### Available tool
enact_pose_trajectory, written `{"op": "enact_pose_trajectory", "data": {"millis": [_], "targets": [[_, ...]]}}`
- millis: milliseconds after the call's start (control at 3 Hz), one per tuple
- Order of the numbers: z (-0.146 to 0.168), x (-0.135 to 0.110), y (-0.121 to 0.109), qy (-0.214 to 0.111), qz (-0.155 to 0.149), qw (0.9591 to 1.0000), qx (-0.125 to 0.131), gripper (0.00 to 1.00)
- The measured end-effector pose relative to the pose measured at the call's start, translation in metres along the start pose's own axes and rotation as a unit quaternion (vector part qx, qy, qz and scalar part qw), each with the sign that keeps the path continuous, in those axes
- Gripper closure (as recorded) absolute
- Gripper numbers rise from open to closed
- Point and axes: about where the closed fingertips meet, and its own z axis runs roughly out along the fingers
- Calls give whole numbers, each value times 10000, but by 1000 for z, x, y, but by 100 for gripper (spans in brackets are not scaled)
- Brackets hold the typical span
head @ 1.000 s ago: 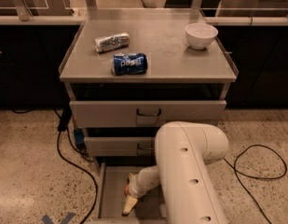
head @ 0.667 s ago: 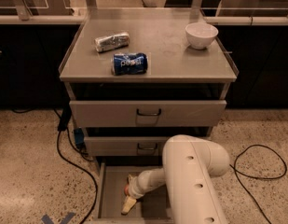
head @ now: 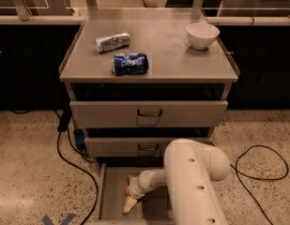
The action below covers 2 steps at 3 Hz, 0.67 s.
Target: Pick apple from bottom drawer and place on counter
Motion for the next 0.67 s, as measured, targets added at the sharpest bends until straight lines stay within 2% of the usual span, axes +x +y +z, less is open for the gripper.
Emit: {"op": "enact_pose_trajectory", "data": {"millis": [333, 667], "targets": [[14, 3, -10, 13, -18, 10000, -61, 0], [14, 2, -14, 14, -16, 10000, -37, 27]]}}
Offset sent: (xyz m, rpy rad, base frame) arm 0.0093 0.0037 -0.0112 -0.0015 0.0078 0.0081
